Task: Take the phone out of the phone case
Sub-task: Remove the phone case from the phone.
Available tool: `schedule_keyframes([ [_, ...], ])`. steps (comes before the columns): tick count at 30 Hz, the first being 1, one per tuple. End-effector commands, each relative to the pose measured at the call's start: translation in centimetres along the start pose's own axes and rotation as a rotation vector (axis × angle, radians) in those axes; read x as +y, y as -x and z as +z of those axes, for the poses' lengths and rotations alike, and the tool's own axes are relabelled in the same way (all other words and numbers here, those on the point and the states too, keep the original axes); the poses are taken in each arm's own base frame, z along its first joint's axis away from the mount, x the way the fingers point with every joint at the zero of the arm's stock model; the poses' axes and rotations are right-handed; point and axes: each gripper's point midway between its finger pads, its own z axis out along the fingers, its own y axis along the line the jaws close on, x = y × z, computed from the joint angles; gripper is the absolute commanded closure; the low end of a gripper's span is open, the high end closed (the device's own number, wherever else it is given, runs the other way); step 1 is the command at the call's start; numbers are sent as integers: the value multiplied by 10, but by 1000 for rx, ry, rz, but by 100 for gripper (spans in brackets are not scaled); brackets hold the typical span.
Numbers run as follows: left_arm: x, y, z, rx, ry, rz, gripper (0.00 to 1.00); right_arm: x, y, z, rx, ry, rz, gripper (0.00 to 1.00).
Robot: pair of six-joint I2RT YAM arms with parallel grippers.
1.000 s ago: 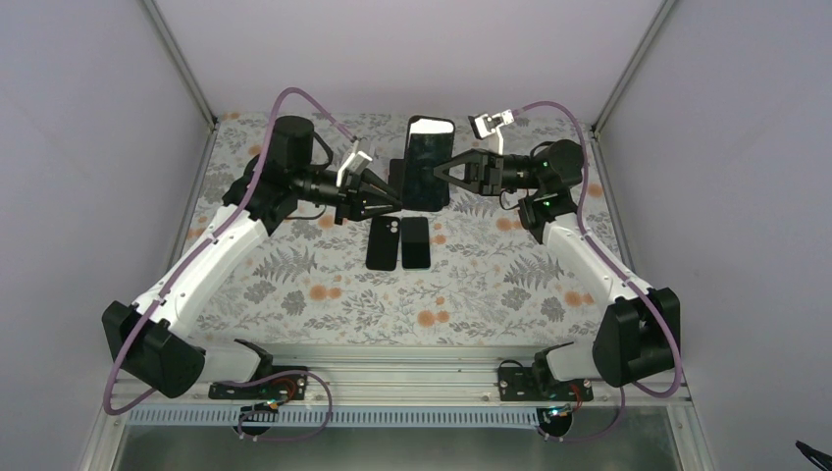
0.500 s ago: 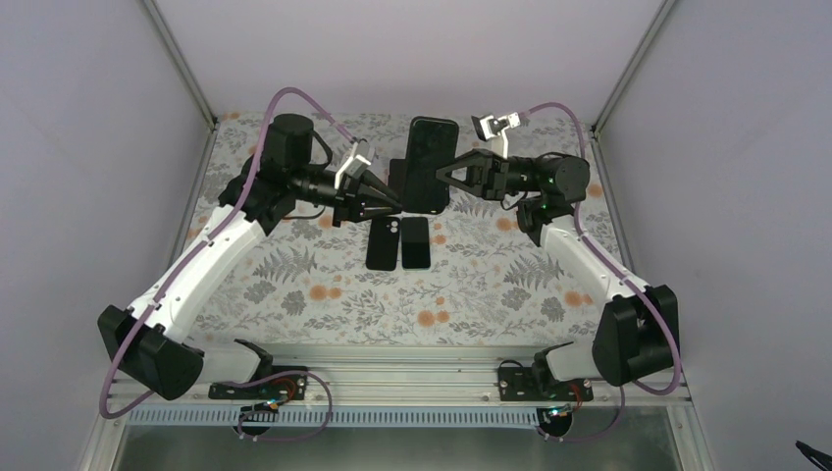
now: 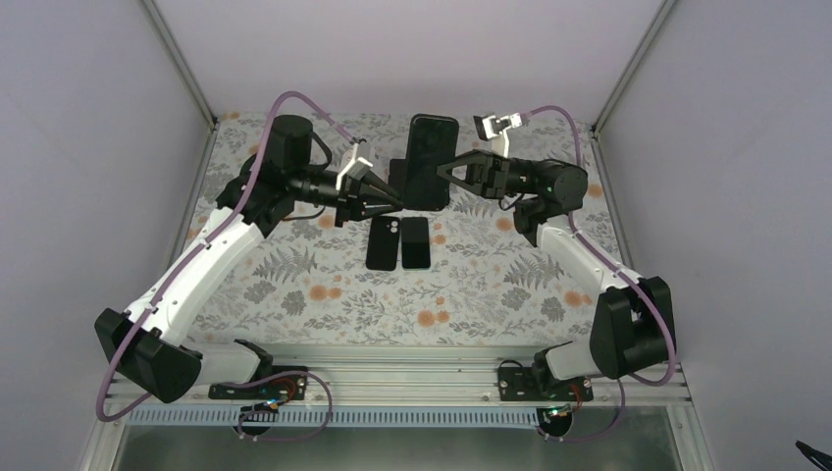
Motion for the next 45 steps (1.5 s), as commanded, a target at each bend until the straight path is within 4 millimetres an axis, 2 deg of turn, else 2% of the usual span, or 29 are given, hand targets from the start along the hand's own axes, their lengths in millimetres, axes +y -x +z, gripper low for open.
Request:
schedule_keyframes([
  [1, 65, -17, -6, 78, 290, 111, 98, 42, -9, 14, 17, 102, 16, 97],
  [16, 95, 6, -24, 142, 502, 330, 98, 42, -11, 17, 9, 124, 42, 97],
  [18, 91, 7, -23, 143, 475, 324, 98, 43, -10, 18, 23, 120, 7, 97],
  [20, 81, 5, -23, 137, 426, 287, 90, 44, -4, 17, 34, 105, -36, 97],
  [22, 72, 4, -28, 121, 379, 212, 72, 44, 1, 15, 43, 85, -86, 97],
  [24, 62, 6, -37, 75, 318, 102, 43, 41, 5, 11, 37, 62, -112, 97],
  [26, 50, 11, -46, 18, 250, 25, 33, 36, 10, 6, 23, 33, -117, 97],
  [30, 16, 31, -51, -90, 144, 11, 21, 27, 20, 0, -10, -3, -128, 96],
  [32, 9, 38, -51, -127, 114, -5, 18, 24, 24, 1, -15, -12, -132, 96],
  [36, 12, 44, -45, -155, 95, -89, 16, 19, 33, 3, -26, -25, -147, 96],
  [41, 14, 43, -20, -137, 102, -131, 16, 6, 41, 3, -59, -45, -111, 96],
  [45, 19, 40, -9, -135, 95, -172, 17, -3, 44, 2, -81, -60, -79, 96],
])
